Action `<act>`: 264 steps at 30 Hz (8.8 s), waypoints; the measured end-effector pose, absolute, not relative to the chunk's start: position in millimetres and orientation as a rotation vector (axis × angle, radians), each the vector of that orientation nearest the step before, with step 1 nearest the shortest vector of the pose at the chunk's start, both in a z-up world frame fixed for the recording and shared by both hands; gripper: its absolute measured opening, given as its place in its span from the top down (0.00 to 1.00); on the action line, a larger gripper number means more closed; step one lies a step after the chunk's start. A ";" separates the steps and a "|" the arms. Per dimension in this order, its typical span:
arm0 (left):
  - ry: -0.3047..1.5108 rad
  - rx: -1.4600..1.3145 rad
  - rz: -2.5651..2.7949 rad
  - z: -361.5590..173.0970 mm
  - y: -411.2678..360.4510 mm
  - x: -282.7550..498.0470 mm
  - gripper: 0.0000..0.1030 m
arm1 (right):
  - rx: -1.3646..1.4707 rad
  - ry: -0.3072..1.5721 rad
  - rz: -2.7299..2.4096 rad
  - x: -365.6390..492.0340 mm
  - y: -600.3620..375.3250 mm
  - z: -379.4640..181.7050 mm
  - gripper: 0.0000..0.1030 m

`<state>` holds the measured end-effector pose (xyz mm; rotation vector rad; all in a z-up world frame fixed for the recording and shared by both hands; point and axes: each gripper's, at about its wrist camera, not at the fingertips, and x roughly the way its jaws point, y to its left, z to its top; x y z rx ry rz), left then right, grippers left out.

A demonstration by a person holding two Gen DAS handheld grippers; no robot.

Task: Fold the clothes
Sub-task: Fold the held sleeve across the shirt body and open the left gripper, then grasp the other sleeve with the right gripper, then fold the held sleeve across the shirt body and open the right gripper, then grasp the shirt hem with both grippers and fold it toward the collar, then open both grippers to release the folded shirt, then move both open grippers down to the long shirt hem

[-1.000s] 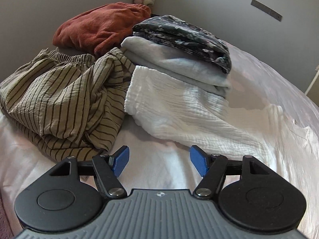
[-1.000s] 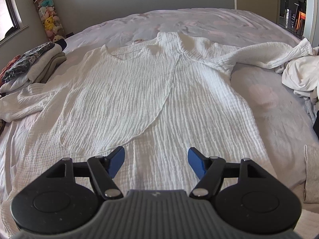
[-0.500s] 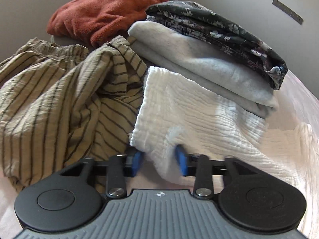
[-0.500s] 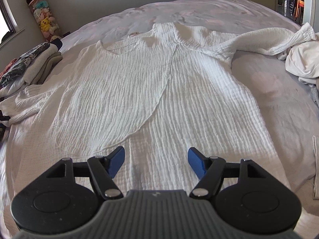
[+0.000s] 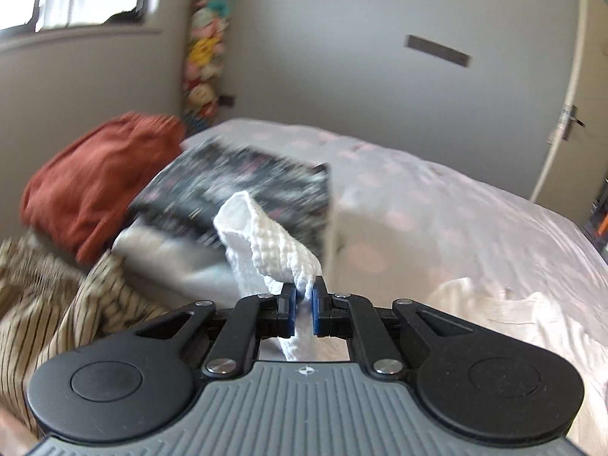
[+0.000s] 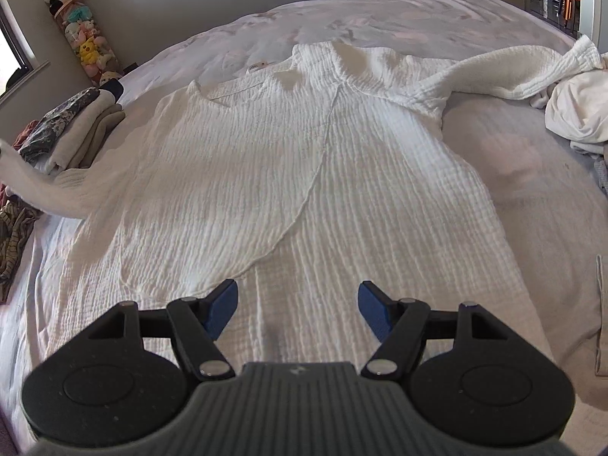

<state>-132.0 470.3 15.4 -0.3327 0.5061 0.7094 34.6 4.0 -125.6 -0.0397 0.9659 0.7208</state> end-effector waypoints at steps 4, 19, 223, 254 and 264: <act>0.513 -0.236 0.631 39.7 430.3 -91.9 0.94 | -0.104 1.026 0.776 52.7 11.4 -101.2 0.30; 0.684 -0.165 0.329 -41.9 310.8 66.1 0.94 | -0.033 0.882 0.831 155.0 69.6 -104.5 0.23; 0.851 -0.500 0.298 -101.7 303.9 70.0 0.83 | -0.098 0.934 0.878 236.5 12.4 -127.0 0.64; 0.937 -0.364 0.363 -101.7 271.4 -72.7 0.83 | -0.088 0.808 0.840 200.5 30.0 -131.7 0.63; 0.935 -0.329 0.300 -81.8 255.7 -155.4 0.77 | -0.204 0.802 0.962 120.8 15.6 -94.6 0.56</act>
